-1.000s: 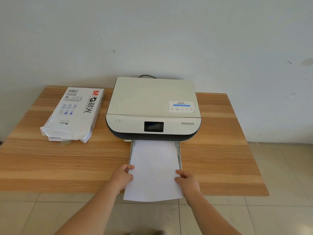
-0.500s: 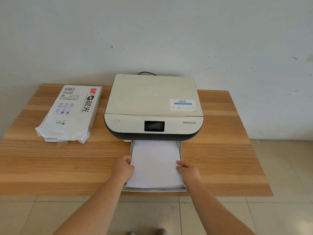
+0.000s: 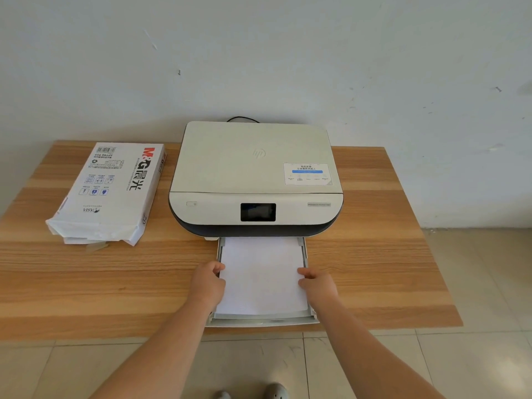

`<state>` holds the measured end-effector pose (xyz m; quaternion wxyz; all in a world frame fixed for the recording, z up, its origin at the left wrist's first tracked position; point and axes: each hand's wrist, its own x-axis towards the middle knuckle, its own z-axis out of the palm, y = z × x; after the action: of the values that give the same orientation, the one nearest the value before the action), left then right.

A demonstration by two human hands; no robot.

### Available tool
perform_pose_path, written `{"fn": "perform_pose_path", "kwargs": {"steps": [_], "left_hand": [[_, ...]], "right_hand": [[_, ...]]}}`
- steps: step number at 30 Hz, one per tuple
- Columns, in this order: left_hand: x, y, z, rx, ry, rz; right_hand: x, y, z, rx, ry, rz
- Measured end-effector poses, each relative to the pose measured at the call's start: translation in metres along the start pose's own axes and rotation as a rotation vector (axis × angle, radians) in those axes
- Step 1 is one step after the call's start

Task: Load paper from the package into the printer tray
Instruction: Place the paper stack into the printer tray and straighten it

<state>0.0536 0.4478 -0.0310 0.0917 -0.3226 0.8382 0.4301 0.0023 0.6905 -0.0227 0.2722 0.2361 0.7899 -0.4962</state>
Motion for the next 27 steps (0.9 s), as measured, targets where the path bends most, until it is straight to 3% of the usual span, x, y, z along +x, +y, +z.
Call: {"fn": "perform_pose_path", "kwargs": {"steps": [13,21,24,27], "left_hand": [[-0.012,0.005,0.004,0.046,0.016,0.069],[-0.015,0.004,-0.003,0.207,-0.002,0.189],[-0.015,0.004,-0.008,0.329,-0.053,0.308],[-0.017,0.004,-0.011,0.516,-0.188,0.484]], "right_hand": [[-0.011,0.005,-0.006,-0.181,0.032,-0.087],[-0.014,-0.001,-0.006,-0.232,0.07,-0.175],[-0.016,-0.003,-0.004,-0.381,0.008,-0.298],[-0.018,-0.004,-0.002,-0.75,-0.126,-0.527]]}}
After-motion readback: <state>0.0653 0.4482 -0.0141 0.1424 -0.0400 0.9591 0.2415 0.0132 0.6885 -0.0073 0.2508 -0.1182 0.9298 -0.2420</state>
